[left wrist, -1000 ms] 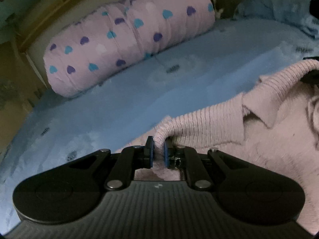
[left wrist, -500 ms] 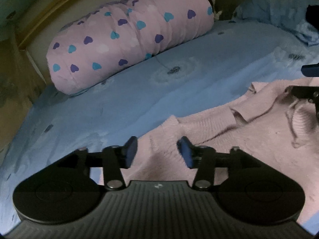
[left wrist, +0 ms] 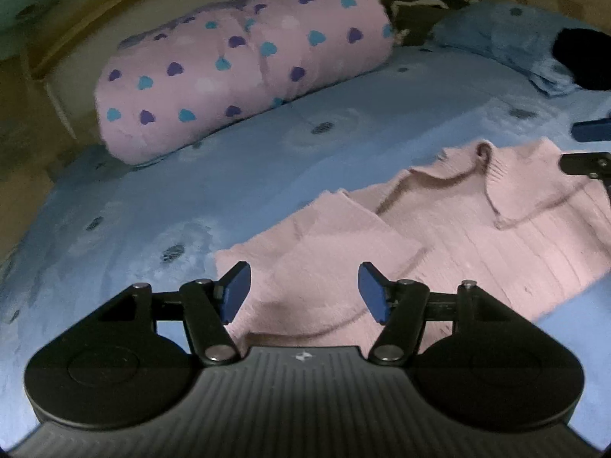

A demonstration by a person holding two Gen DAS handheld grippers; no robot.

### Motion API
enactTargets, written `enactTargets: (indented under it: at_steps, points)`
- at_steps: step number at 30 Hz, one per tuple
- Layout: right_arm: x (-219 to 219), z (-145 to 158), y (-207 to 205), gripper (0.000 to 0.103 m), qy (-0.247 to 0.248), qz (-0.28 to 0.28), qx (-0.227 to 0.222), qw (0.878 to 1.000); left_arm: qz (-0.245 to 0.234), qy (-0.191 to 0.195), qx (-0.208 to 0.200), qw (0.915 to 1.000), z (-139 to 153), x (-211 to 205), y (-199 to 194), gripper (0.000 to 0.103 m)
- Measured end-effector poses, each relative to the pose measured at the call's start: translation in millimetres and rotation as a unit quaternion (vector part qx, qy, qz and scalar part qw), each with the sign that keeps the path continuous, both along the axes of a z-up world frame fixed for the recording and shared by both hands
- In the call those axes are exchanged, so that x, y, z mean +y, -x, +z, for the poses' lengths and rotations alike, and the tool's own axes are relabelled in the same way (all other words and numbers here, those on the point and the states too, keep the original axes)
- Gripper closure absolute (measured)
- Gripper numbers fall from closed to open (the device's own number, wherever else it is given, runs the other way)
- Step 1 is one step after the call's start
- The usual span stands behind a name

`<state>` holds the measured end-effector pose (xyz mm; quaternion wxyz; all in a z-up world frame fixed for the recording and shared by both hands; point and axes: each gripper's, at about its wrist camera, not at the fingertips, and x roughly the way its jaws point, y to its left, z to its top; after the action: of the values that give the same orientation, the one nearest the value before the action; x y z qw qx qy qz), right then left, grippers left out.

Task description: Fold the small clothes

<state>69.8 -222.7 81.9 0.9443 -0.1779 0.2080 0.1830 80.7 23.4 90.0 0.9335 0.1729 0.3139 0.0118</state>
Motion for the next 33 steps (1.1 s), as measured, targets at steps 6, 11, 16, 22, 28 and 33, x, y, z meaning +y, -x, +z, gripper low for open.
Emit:
enactTargets:
  at_steps: [6, 11, 16, 22, 28, 33]
  points:
    - [3.4, -11.7, 0.1, 0.068, 0.028, 0.046, 0.024, 0.998, -0.054, -0.016, 0.025, 0.9981, -22.7, -1.8, -4.8, 0.035]
    - [8.5, -26.1, -2.1, 0.066, 0.090, 0.081, 0.037, 0.992, -0.081, -0.030, 0.054, 0.9948, -42.3, 4.4, -23.2, 0.035]
    - [14.8, -40.3, -12.0, 0.066, 0.131, 0.083, 0.035, 0.987, -0.106, -0.046, 0.039, 0.9926, -59.3, 5.9, -32.9, 0.035]
    - [13.1, -43.2, -33.0, 0.077, 0.094, 0.066, 0.038, 0.993, -0.077, -0.022, 0.019, 0.9966, -55.0, 15.6, -49.9, 0.073]
    - [-11.7, -35.1, -52.0, 0.088, 0.017, -0.018, 0.028, 0.999, 0.045, -0.037, -0.036, 0.9976, -47.2, 44.4, -69.5, 0.069]
    - [-48.2, -38.4, -75.7, 0.078, -0.052, -0.143, 0.040, 0.988, 0.128, -0.057, -0.039, 0.9894, -48.7, 73.5, -74.2, 0.041]
